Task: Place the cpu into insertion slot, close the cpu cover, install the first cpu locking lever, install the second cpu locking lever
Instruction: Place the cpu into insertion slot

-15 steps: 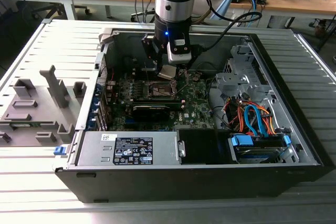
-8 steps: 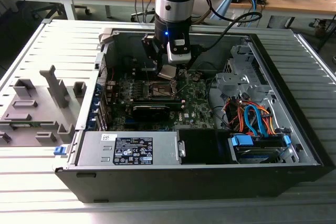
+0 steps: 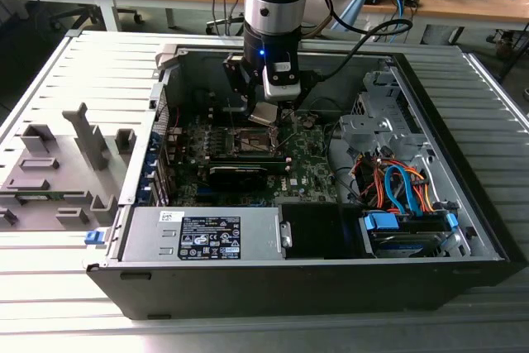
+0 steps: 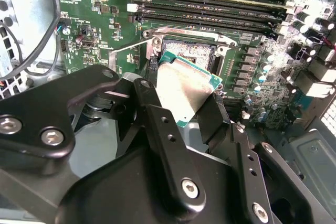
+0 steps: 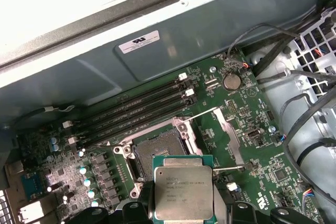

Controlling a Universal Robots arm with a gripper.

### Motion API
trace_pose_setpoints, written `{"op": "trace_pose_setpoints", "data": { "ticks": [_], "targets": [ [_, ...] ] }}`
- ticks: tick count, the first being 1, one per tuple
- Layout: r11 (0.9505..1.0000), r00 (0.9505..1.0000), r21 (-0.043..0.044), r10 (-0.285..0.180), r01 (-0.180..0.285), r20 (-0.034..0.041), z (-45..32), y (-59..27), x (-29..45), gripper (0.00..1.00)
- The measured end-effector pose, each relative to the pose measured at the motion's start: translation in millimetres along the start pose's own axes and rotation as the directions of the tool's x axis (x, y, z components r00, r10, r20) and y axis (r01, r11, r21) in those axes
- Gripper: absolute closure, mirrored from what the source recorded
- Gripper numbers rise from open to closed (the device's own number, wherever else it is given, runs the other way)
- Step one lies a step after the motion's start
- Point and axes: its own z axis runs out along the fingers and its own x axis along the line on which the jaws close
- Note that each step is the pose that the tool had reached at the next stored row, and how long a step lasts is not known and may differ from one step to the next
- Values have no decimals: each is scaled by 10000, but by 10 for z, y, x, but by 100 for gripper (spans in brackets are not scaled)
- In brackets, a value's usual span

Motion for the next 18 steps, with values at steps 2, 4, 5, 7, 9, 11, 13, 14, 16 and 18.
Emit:
{"op": "trace_pose_setpoints", "data": {
  "ticks": [2, 4, 5, 7, 9, 11, 13, 14, 16, 18],
  "targets": [
    [10000, 10000, 0, 15, -15, 1, 0, 0, 0, 46],
    [10000, 10000, 0, 32, -32, 3, 0, 0, 0, 46],
    [10000, 10000, -1, 41, -41, 3, 0, 0, 0, 46],
    [10000, 10000, -1, 52, -52, 5, 0, 0, 0, 46],
    [10000, 10000, -2, 63, -63, 6, 0, 0, 0, 46],
    [10000, 10000, -1, 76, -76, 7, 0, 0, 0, 46],
    [10000, 10000, -2, 85, -85, 7, 0, 0, 0, 46],
    [10000, 10000, -2, 90, -90, 8, 0, 0, 0, 46],
    [9999, 9999, -2, 103, -103, 9, 0, 0, 0, 46],
    [9999, 9999, -2, 113, -113, 10, 0, 0, 0, 46]
  ]
}}
